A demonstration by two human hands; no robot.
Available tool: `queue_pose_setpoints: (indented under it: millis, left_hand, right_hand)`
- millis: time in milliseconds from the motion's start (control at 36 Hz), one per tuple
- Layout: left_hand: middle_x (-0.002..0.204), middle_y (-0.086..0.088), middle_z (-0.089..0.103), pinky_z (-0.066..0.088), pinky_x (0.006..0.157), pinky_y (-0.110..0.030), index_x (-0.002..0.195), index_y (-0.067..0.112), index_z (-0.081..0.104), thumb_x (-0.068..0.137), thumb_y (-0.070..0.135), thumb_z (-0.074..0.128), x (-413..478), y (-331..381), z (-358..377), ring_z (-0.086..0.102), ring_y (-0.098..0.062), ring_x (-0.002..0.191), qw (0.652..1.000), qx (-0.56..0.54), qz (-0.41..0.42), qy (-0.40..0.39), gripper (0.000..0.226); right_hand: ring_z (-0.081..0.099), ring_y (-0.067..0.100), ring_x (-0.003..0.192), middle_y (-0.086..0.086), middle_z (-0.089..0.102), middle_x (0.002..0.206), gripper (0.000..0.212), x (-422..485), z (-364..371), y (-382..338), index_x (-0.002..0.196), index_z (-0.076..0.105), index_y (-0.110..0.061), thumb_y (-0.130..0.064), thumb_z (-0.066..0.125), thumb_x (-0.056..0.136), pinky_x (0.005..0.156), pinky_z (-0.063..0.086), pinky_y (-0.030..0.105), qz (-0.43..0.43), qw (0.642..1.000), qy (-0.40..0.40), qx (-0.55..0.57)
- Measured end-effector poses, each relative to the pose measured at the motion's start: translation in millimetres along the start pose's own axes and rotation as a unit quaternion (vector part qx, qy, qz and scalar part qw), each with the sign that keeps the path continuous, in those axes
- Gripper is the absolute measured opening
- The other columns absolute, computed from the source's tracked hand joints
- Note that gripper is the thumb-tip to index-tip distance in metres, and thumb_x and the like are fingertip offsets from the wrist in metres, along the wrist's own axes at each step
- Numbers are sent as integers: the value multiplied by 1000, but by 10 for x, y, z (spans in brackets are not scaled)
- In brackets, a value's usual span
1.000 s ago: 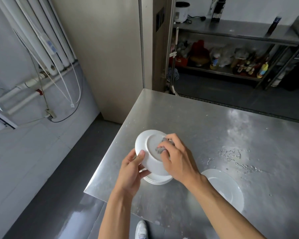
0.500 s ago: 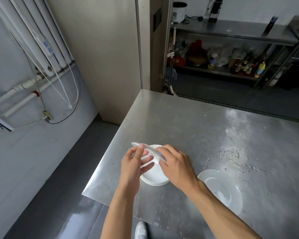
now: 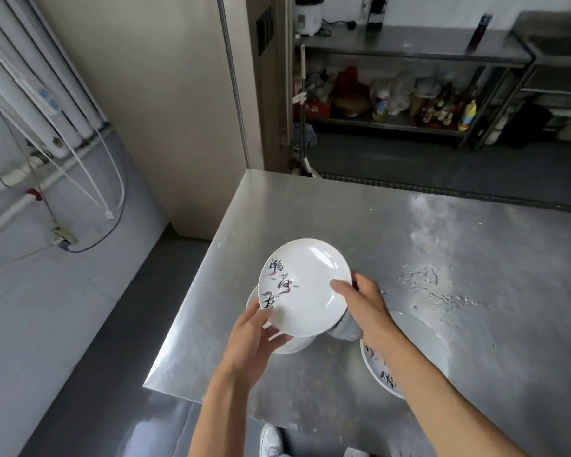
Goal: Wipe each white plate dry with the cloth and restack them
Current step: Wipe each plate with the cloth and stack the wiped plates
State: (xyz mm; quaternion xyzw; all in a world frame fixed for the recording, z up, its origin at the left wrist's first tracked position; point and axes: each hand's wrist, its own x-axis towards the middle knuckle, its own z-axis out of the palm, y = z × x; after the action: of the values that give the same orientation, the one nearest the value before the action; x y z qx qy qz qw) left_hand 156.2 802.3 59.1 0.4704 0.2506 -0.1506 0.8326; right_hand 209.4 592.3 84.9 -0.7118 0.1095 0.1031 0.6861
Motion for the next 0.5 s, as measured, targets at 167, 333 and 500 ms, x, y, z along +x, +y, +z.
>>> queue_pose_setpoints:
  millis: [167, 333, 500]
  left_hand:
    - [132, -7, 73, 62, 84, -38, 133, 21, 70, 99, -2, 52, 82, -107, 154, 74, -28, 107, 1000, 17, -2, -23, 45]
    - [128, -7, 74, 62, 83, -40, 131, 24, 71, 99, -2, 52, 116, -273, 354, 74, -29, 101, 997, 59, -35, -32, 45]
    - [125, -10, 76, 63, 84, -41, 127, 24, 74, 100, -2, 49, 120, -534, 677, 75, -32, 108, 988, 111, -71, -85, 44]
  right_hand:
    - [69, 14, 93, -3, 74, 98, 31, -26, -314, 102, 99, 69, -28, -49, 71, 76, 81, 54, 36, 29, 999, 0, -19]
    - [60, -5, 104, -21, 67, 108, 23, -122, -767, 279, 106, 68, -43, -25, 60, 95, 84, 44, 23, 23, 995, 95, -36]
    - [60, -11, 95, -28, 69, 98, 34, -341, -1224, 508, 93, 69, -46, -14, 58, 93, 77, 44, 18, 51, 980, 163, -98]
